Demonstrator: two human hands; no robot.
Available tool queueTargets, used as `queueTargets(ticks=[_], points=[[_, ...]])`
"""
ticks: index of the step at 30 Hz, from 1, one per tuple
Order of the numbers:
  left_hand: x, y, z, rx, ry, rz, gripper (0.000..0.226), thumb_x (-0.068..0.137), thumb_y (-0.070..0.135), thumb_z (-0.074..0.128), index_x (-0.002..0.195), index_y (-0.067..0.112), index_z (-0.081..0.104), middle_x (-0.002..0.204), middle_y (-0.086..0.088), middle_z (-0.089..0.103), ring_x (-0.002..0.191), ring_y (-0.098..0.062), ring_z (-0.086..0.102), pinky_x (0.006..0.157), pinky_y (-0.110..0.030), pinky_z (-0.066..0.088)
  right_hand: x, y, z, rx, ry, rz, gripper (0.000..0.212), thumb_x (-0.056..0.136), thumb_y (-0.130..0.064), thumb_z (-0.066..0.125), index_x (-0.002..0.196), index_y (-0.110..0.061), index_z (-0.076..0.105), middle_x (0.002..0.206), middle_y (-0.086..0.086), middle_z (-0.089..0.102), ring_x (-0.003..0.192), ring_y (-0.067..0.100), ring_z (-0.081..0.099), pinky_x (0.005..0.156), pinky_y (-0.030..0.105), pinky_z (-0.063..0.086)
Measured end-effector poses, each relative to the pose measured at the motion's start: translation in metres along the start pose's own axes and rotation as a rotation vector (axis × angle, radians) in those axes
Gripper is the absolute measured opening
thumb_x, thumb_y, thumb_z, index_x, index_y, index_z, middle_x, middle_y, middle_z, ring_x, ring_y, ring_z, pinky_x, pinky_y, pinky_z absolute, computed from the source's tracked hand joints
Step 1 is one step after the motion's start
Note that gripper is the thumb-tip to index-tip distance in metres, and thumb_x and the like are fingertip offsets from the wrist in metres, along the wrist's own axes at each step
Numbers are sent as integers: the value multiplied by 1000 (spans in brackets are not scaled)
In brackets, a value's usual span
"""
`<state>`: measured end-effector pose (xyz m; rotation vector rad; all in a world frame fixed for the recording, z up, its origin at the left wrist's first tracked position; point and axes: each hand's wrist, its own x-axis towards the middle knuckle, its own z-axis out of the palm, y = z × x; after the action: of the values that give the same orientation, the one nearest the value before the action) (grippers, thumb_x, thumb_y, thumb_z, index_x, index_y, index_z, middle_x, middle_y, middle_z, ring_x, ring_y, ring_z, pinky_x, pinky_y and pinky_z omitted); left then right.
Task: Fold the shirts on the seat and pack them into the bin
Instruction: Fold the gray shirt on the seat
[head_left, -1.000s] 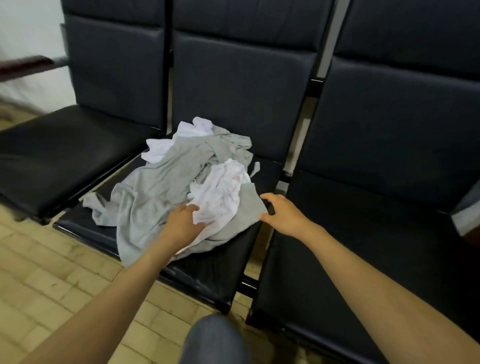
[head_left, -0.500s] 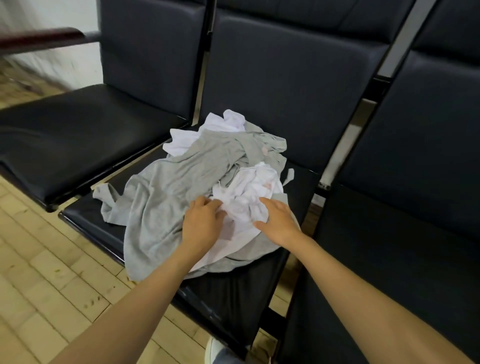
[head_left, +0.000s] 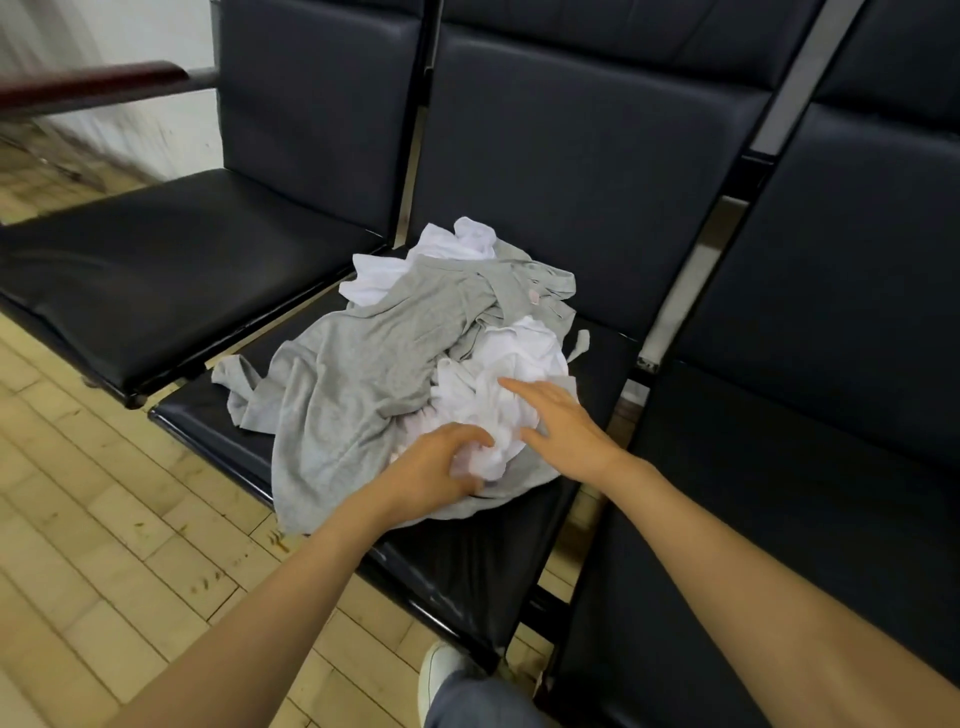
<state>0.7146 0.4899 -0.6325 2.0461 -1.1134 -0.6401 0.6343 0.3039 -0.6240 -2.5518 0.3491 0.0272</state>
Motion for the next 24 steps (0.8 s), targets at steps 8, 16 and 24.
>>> queueTargets(ticks=[8,16,24], points=[[0,-42,-43,554,466,-466,25,92,32,52,97,8,58,105,-12,58,108,-33,52,89,-39,41,22,-14,10,-71,-91,187,32,98,-18,44,126,-17,59,132,8,54,120,28,50,103,39,41],[-23,12,-52,-241,599,11,15,94,28,56,82,19,54,68,10,52,62,0,48,57,-13,37,39,-77,1,780,145,374,29,100,-34,43,112,-12,59,113,9,65,96,18,58,89,29,45],[-51,34,-10,-85,96,243,13,95,31,54,82,33,51,69,-2,56,62,-10,49,62,-22,38,26,-71,-30,1349,185,708,39,83,-14,71,120,-5,61,116,13,65,100,27,62,81,39,53]])
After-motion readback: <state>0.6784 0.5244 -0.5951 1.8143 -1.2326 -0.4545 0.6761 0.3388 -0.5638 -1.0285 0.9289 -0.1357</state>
